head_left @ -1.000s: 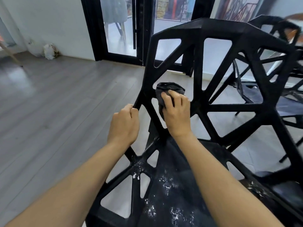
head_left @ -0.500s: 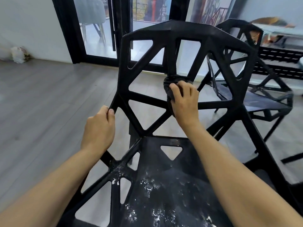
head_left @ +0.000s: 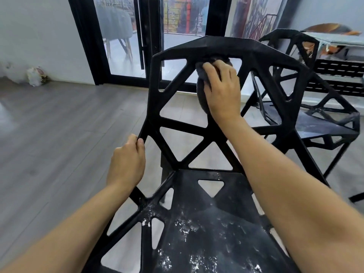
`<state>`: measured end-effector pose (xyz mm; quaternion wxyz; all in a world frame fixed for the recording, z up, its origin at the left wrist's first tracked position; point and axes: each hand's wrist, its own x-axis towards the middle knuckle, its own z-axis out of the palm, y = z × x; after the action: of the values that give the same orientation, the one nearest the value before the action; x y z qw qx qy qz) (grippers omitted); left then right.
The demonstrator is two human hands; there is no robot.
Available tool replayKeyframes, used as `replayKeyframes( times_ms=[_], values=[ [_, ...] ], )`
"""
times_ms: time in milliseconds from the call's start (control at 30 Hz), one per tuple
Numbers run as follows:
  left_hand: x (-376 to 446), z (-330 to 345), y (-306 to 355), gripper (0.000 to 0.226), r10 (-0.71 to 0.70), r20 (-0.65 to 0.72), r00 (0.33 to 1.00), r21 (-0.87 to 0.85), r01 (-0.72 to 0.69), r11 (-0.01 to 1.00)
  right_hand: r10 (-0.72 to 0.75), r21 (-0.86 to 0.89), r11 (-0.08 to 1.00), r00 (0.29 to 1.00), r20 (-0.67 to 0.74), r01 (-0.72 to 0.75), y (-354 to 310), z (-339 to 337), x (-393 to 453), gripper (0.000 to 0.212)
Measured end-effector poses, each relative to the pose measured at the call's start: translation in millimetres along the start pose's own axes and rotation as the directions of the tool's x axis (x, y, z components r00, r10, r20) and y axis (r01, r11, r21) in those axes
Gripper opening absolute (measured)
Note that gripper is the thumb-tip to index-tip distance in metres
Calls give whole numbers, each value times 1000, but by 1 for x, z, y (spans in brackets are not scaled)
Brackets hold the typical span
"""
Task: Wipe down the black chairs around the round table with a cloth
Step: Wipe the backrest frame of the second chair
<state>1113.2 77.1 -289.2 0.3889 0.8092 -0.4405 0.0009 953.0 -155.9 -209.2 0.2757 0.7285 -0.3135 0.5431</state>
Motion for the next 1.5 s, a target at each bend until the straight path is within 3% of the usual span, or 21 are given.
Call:
replayKeyframes(
  times_ms=[200, 333, 433, 500, 600, 800, 900, 1033, 1133, 1300, 1400, 1500],
  values=[
    [0, 3, -2, 34, 20, -25, 999, 31, -19, 999, -239, -34, 967, 945, 225, 252, 21, -22, -143, 34],
    [3, 5, -6, 32, 23, -27, 999, 32, -22, 999, -204, -61, 969, 918, 340, 238, 41, -46, -201, 35],
    [4, 6, -8, 32, 11, -18, 1000, 31, -11, 999, -3, -122, 991, 926, 378, 53, 64, -73, -210, 35],
    [3, 7, -7, 32, -2, -7, 1000, 37, 2, 999, 65, -127, 992, 935, 350, -21, 67, -84, -185, 23],
    [3, 6, -6, 32, -2, 4, 1000, 35, 2, 999, 54, -66, 997, 972, 227, -40, 63, -96, -145, 16],
    [2, 6, -6, 30, 28, -19, 999, 41, -27, 999, 224, -146, 966, 972, 77, -211, 90, -110, -138, 35],
    [3, 8, -8, 30, 38, -31, 999, 46, -37, 998, 170, -199, 969, 978, 123, -143, 87, -84, -139, 26],
    [3, 9, -5, 29, 33, -28, 999, 57, -32, 998, 76, -136, 990, 966, 245, -44, 49, -48, -134, 18],
    [5, 8, -5, 31, 45, -35, 998, 42, -43, 998, 104, -138, 988, 965, 239, -73, 29, -37, -137, 20],
    [15, 8, -4, 33, 52, -11, 999, 31, -52, 998, -186, -196, 949, 939, 289, 248, 84, -65, -130, 11],
    [18, 8, -3, 34, 26, 1, 1000, 36, -26, 999, -77, -316, 927, 928, 365, 201, 110, -96, -135, 12],
    [19, 9, -4, 32, 29, 9, 1000, 49, -29, 998, 174, -306, 950, 924, 340, -66, 102, -109, -127, 22]
  ],
)
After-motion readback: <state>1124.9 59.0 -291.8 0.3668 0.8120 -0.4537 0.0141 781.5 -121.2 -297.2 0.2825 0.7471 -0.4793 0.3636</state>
